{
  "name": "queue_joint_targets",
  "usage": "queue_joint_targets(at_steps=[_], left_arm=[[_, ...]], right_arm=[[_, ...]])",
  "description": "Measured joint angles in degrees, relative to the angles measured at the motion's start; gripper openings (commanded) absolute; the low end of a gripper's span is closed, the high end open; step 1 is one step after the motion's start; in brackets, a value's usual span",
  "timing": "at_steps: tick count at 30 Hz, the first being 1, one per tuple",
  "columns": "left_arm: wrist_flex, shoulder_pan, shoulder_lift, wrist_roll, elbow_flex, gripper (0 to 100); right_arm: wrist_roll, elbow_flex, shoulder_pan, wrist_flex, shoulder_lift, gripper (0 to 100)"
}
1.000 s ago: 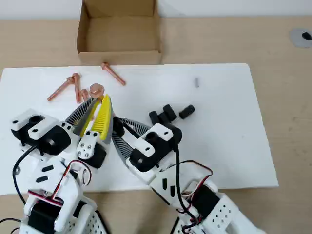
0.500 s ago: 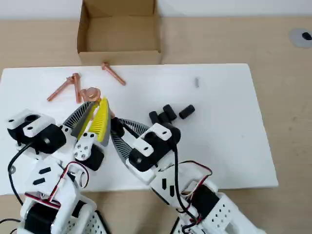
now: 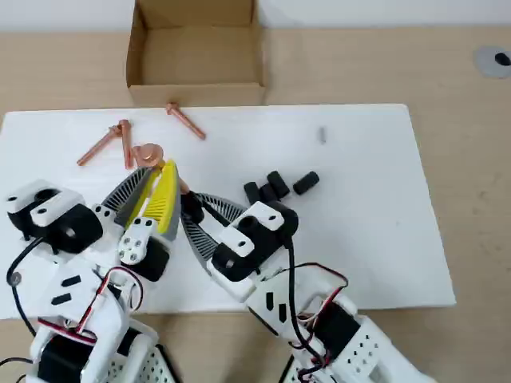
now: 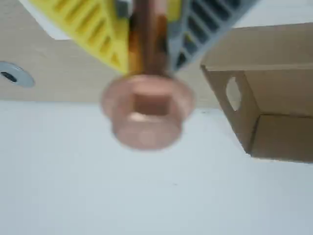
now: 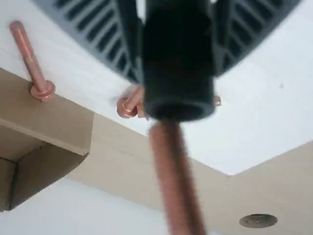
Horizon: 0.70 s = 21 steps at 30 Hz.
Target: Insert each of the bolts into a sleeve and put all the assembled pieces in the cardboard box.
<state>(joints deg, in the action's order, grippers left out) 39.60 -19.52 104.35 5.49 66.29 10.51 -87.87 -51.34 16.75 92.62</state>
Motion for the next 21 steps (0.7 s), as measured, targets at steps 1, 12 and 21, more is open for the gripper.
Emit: queue_joint_targets(at_steps=[1, 12, 21], left_arm=[[0.0, 0.0, 0.0, -0.35, -0.26, 1], [0.18, 0.0, 0.0, -0.88, -0.35, 1], [2.46, -0.79, 0.0, -0.88, -0.44, 1]], right_arm=[[0.0, 0.0, 0.0, 0.0, 0.0, 0.9], [0.0, 0.0, 0.0, 0.0, 0.0, 0.9], [0.0, 0.0, 0.0, 0.0, 0.0, 0.9]])
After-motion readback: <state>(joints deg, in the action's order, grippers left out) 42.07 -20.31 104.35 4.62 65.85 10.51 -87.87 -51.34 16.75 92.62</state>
